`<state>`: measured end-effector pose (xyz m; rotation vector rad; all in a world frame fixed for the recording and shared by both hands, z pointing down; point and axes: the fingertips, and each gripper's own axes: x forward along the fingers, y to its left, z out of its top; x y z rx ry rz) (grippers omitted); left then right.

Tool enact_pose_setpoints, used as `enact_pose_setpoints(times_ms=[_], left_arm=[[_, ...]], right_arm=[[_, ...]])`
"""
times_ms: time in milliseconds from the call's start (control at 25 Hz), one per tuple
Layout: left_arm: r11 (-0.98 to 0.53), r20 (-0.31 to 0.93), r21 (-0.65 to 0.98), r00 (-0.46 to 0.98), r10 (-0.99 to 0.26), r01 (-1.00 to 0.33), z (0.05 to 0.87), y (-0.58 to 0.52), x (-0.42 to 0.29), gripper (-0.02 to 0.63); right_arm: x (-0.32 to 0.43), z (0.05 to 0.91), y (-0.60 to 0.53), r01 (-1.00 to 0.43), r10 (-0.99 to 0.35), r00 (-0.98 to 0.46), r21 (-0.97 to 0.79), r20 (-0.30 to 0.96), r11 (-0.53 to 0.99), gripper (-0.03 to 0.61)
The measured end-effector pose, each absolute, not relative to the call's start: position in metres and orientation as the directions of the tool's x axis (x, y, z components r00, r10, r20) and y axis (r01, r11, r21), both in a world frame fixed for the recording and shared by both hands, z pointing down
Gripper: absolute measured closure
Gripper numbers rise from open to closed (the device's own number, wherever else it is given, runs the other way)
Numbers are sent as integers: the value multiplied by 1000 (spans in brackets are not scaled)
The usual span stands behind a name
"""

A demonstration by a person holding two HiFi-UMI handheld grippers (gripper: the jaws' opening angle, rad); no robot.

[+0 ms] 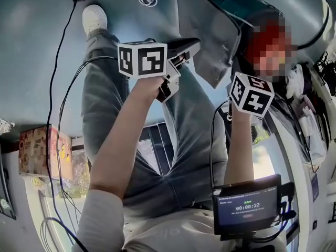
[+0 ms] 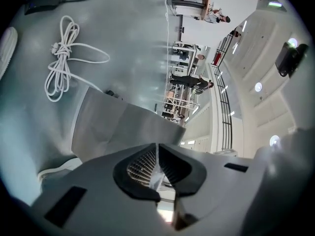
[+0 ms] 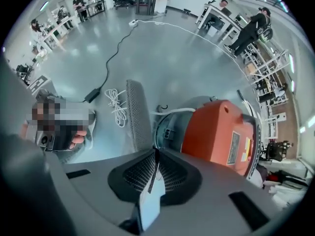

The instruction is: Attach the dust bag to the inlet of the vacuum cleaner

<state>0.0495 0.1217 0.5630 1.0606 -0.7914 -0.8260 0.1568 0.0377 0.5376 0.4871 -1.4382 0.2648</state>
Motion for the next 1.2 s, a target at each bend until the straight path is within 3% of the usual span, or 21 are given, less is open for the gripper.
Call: enact_pose_setpoints(times_ms=[360, 640, 840, 960, 1200], left_arm=[[265, 162, 952, 485, -859, 151, 568, 106, 48, 591], [209, 162, 977, 504, -848, 37, 553, 98, 35, 591], [308, 244, 950, 495, -834, 50, 548, 114, 21, 591], [306, 241, 952, 537, -808, 32, 538, 109, 20, 592], [188, 205, 978, 620, -757, -93, 460, 69, 33, 604]], right_arm=[[173, 547, 20, -489, -103, 66, 122, 992, 864, 557], [173, 550, 25, -457, -40, 56, 61, 998, 887, 554], [185, 536, 20, -490, -52, 59, 74, 997, 868, 537], [182, 520, 20, -575, -23, -47, -8, 999, 818, 538], [177, 434, -2, -757, -107, -469, -337, 877, 560, 540]])
